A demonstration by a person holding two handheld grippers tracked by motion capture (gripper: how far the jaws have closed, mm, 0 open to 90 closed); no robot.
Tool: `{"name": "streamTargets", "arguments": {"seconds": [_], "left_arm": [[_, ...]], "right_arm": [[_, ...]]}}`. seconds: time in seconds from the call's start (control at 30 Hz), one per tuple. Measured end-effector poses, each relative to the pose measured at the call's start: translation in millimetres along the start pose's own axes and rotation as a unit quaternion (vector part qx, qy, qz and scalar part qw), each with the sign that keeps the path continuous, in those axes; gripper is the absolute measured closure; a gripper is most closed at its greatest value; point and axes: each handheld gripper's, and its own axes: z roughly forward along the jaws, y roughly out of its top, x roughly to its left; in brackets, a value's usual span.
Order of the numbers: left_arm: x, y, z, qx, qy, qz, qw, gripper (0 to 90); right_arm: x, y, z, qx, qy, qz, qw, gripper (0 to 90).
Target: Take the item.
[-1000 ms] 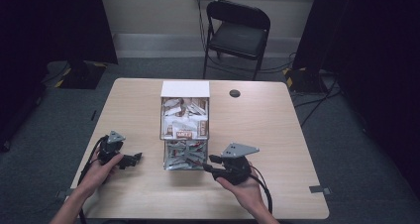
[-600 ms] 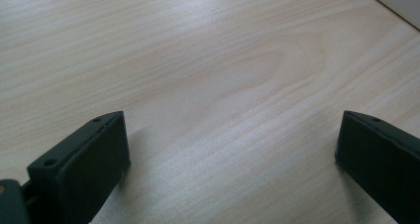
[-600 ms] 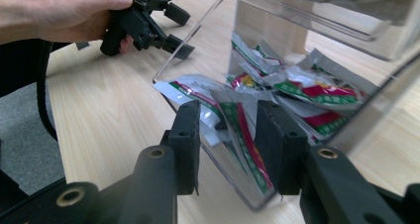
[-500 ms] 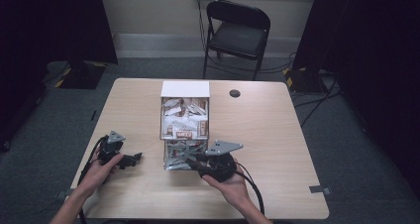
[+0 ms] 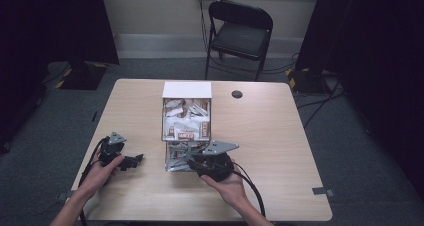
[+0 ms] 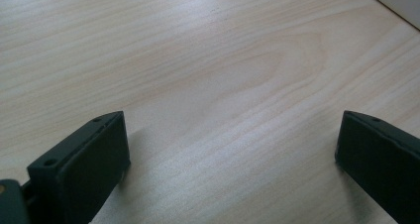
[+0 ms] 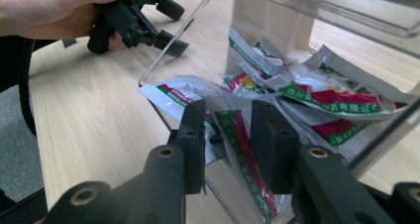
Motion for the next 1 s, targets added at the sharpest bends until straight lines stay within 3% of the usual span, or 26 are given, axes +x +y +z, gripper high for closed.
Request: {"name": "streamTargets", "arguments": {"seconds": [0.43,1.0], "left_arm": [[0.0,0.0,0.0,0.0,0.0,0.0,1.0,0.0],[0.1,0.0,0.1,-0.001,0.0,0.001,1.0,0.0]], "right_arm": [[-6.4,-6.0,5.1,0.01,-0.015,0.008,0.9998,73.0],[-6.2,-6.9,7.7,0.015,-0.019,-0.007,0.9997,78.6]]}}
